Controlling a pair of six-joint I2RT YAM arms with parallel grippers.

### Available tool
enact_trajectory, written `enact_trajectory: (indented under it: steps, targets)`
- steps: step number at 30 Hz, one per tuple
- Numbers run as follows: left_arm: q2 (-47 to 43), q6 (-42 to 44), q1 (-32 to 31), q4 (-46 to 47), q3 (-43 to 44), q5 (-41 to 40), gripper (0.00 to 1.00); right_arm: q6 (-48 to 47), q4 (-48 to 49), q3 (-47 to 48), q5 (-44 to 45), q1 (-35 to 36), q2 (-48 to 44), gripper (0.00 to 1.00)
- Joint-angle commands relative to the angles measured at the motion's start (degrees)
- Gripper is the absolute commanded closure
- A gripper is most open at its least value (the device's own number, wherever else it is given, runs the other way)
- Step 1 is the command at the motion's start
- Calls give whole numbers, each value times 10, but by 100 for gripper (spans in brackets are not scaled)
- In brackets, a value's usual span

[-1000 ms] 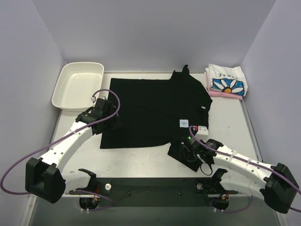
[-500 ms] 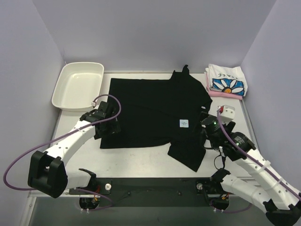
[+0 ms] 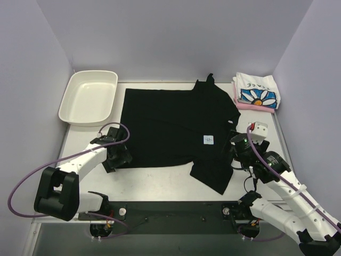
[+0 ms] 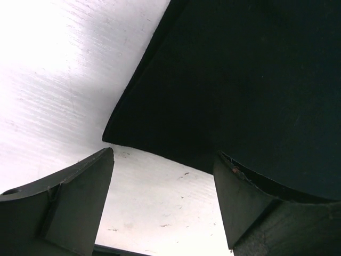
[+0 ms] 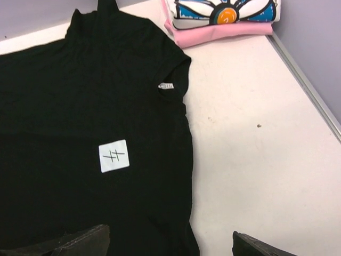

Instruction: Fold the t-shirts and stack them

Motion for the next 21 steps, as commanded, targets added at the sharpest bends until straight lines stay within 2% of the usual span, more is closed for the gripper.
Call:
enact_trajectory:
  steps: [1, 14, 17, 20, 21]
  targets:
    - [-8, -19, 17, 51, -18, 25, 17, -6, -15, -19, -3, -2, -18, 0]
    - [-26, -14, 63, 49, -29, 7, 32, -1, -6, -53, -26, -1, -36, 0]
    - [-31, -13, 66, 49, -35, 2, 39, -1, -5, -54, -29, -1, -36, 0]
    - [-31, -13, 66, 56, -41, 0, 51, 0, -5, -54, -32, -1, -37, 0]
    - [-30, -13, 67, 58, -43, 2, 61, 0, -4, -54, -33, 0, -36, 0]
